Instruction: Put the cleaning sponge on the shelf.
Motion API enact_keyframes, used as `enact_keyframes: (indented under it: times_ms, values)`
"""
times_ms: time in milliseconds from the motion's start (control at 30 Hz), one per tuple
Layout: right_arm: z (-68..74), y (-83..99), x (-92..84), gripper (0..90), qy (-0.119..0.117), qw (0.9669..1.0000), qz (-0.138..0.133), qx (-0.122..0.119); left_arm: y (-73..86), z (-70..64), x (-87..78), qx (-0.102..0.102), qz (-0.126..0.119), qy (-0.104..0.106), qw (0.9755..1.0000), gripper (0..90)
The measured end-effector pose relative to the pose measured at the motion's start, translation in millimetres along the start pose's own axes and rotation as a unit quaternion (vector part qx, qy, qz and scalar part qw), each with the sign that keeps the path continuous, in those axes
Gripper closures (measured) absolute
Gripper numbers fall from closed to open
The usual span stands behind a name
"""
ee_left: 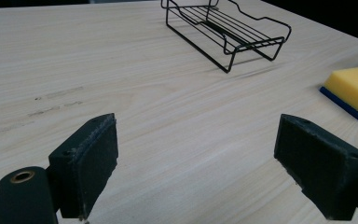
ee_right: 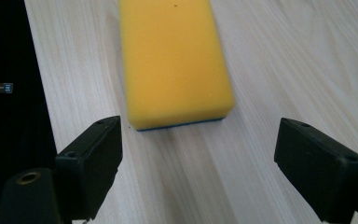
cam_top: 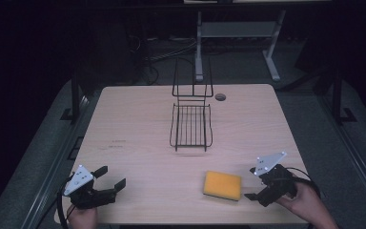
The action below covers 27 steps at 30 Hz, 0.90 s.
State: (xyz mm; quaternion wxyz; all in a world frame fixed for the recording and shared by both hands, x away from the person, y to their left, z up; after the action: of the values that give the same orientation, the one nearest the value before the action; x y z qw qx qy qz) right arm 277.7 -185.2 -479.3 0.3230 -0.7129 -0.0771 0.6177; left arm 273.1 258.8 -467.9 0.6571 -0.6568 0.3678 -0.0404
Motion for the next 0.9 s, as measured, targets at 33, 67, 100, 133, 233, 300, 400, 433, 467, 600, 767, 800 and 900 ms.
enact_keyframes:
  times_ms: [33,67,100,133,233,300,400,433,467,600,767,800,900]
  values:
    - [0.2,-1.6,0.4,14.9,0.0,1.0,0.002,-0.003,0.0,0.2,0.0,0.0,0.0,-0.001,1.0,12.8]
    - [0.6,-3.6,1.3,14.9,-0.003,1.0,0.001,-0.005,0.0,0.4,0.1,0.0,0.001,-0.001,1.0,12.8]
    - [0.8,-5.3,2.3,14.9,-0.005,1.0,0.002,-0.008,0.2,0.6,0.2,0.002,0.002,-0.001,1.0,12.8]
    - [1.6,-7.1,3.4,14.9,-0.007,0.9999,0.003,-0.008,0.1,0.5,0.5,0.001,0.002,-0.001,1.0,12.8]
    - [2.7,-12.7,6.2,14.9,-0.011,0.9998,0.007,-0.017,0.0,-0.2,0.8,0.001,0.002,0.0,1.0,12.8]
    - [3.7,-16.4,8.3,14.9,-0.014,0.9996,0.009,-0.021,0.0,-0.4,0.7,0.002,0.002,-0.001,1.0,12.8]
    - [5.8,-21.5,11.2,14.9,-0.019,0.9993,0.011,-0.03,0.1,-0.7,0.6,0.002,0.003,-0.001,1.0,12.8]
    - [6.2,-22.7,12.3,14.8,-0.019,0.9992,0.012,-0.032,0.1,-0.7,0.6,0.002,0.003,-0.001,1.0,12.8]
    - [6.8,-23.8,13.5,14.9,-0.02,0.9991,0.015,-0.033,-0.1,-1.5,0.7,0.009,0.005,-0.004,0.9999,12.8]
    - [7.4,-26.3,17.8,14.8,-0.027,0.9987,0.021,-0.038,0.3,-3.2,1.7,0.014,0.009,0.0,0.9999,12.8]
    - [9.1,-32.2,21.4,14.9,-0.032,0.9982,0.024,-0.045,-0.1,-2.5,1.7,0.01,0.005,0.001,0.9999,12.8]
    - [9.3,-33.4,22.3,14.9,-0.032,0.9981,0.024,-0.047,-0.1,-2.3,1.3,0.01,0.005,0.0,0.9999,12.8]
    - [9.9,-36.6,25.1,14.8,-0.035,0.9979,0.026,-0.049,-0.1,-2.4,0.5,0.008,0.004,0.0,1.0,12.8]
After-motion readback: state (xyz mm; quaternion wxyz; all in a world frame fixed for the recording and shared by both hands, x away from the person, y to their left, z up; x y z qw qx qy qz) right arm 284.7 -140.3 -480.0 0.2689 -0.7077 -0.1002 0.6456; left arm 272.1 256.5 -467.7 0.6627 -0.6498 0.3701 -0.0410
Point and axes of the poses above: each handheld gripper's, and its own axes: x roughly forward along the jaws, y roughly out of its underside, z roughly to its left, the point moved 8 cm from there along x, roughly forward along the jaws, and after that the axes turned 2 degrees about -x, right-handed, at the moved point
